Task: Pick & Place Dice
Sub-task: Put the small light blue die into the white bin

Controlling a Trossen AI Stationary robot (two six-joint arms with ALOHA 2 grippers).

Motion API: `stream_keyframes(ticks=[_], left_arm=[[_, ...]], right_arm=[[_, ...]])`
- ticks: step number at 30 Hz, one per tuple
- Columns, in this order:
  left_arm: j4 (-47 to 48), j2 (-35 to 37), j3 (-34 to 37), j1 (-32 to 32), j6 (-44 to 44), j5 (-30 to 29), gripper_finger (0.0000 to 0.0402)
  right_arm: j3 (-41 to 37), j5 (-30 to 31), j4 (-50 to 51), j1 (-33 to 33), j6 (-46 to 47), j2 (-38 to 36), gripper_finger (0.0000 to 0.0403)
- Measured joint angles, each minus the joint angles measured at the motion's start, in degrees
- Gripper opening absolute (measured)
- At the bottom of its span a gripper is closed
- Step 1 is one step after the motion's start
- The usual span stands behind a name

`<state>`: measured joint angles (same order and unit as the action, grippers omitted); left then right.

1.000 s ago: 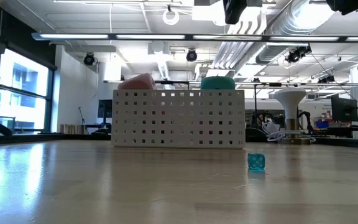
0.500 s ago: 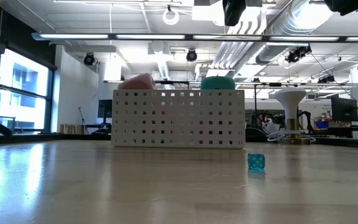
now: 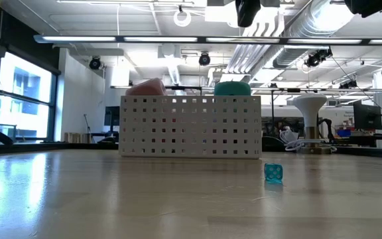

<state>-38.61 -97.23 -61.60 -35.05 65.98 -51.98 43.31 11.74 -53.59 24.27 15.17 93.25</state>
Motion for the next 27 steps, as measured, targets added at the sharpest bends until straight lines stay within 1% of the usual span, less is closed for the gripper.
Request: stream_keyframes(ticks=[5,8,19,27], left_arm=[[0.69,0.00,0.00,0.00,-0.06,-0.04,0.0041],[0.70,0.00,-0.07,-0.02,-0.02,0.02,0.0027],[0.75,0.00,-0.07,-0.15,0.17,-0.40,0.0019],[0.88,0.00,-0.07,-0.18,0.13,-0.68,0.0017]], right_arm=[[0.00,-1.14,-0.51,0.01,-1.27,0.00,0.0121],[0.00,-2.51,-0.80,0.00,-1.71,0.00,0.0121],[0.00,-2.87,-1.06,0.00,-1.69,0.00,0.0121],[0.00,-2.77,-1.07,0.00,-1.69,0.00,0.0133]])
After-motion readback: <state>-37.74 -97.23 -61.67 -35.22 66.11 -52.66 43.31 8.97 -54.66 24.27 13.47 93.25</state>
